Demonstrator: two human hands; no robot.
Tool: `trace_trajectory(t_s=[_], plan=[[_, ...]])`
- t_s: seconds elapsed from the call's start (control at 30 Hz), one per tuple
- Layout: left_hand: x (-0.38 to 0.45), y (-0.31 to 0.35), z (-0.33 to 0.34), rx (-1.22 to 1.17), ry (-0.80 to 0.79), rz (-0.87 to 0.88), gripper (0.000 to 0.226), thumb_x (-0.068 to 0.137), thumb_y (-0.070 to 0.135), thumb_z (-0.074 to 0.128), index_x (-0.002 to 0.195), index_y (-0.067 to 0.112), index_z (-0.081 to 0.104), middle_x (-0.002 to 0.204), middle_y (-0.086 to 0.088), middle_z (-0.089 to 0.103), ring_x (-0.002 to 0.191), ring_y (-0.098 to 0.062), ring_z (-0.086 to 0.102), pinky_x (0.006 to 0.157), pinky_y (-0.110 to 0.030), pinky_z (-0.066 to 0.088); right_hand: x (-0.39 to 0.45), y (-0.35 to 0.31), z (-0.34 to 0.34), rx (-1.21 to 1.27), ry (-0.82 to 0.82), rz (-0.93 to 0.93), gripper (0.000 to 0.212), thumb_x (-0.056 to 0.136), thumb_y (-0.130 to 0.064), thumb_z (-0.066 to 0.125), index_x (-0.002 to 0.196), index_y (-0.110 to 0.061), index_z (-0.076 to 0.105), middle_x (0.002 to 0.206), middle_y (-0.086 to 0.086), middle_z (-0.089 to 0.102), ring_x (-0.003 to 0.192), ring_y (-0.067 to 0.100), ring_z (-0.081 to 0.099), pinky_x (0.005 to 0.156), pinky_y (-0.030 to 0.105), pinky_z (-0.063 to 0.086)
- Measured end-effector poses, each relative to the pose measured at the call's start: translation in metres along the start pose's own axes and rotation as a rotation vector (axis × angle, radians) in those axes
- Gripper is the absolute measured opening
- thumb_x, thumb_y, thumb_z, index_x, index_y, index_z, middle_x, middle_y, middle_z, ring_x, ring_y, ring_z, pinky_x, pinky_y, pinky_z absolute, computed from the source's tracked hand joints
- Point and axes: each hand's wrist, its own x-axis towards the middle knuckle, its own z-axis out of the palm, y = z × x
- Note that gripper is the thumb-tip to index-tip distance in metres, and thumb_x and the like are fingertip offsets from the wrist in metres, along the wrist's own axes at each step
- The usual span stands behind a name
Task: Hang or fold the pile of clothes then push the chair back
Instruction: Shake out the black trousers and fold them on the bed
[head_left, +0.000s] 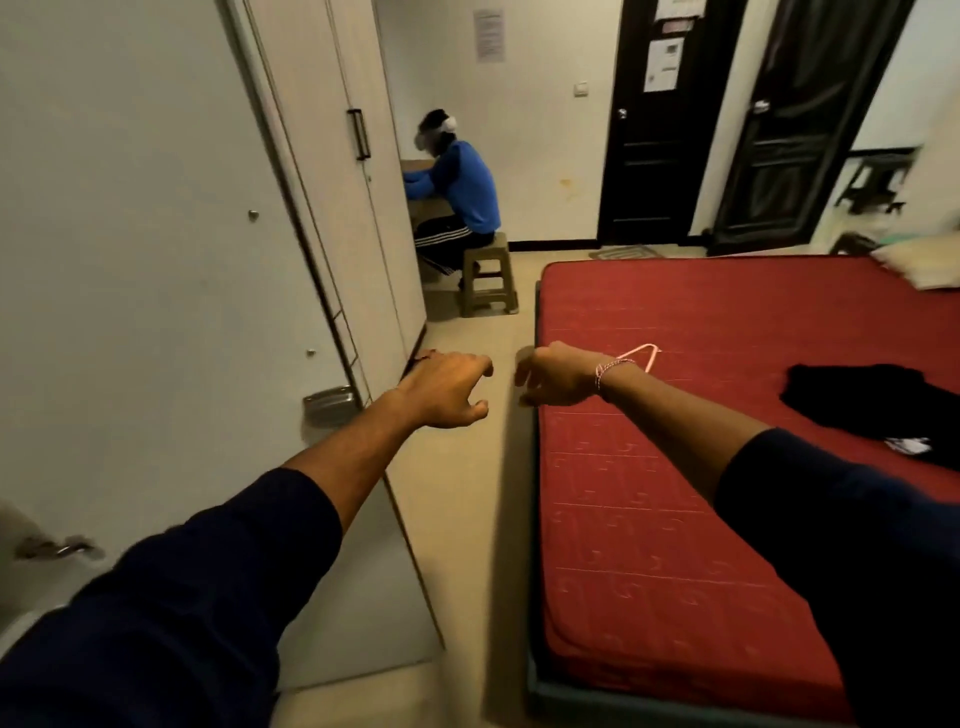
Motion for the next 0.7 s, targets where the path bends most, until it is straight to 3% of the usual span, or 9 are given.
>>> trace_trajectory(t_s=[0.27,0.5,0.7], plan=[[0.150,0.133,0.075,-0.093,-0.141,-0.005,0.077,0.088,0.048,0.067,0.148,0.011,0.035,0.144,-0.015,0.048,0.127,-0.034,0.050,0.104,-0.046,0.045,-0.042,0.182,0.040,-0.009,0.042,0.230,0.059,0.094,-0.039,0.067,0.143,-0.013,0.048,0.135,0.014,0.059,0.124,0.032,0.055,0.100,0.041,0.048],[0.249,0.232,0.120,-0.139,-0.184,0.083,0.075,0.087,0.046,0.068,0.144,0.009,0.037,0.144,-0.015,0.046,0.126,-0.038,0.049,0.101,-0.053,0.045,-0.091,0.311,0.062,0.029,0.087,0.423,0.063,0.093,-0.041,0.067,0.147,-0.019,0.042,0.143,0.010,0.051,0.130,0.032,0.050,0.103,0.047,0.047],[0.315,0.299,0.148,-0.168,-0.221,0.193,0.081,0.087,0.046,0.069,0.148,0.008,0.032,0.147,-0.015,0.043,0.130,-0.037,0.047,0.102,-0.052,0.045,-0.117,0.393,0.077,0.081,0.096,0.567,0.063,0.092,-0.042,0.067,0.146,-0.020,0.042,0.139,0.010,0.053,0.126,0.032,0.053,0.102,0.048,0.047]])
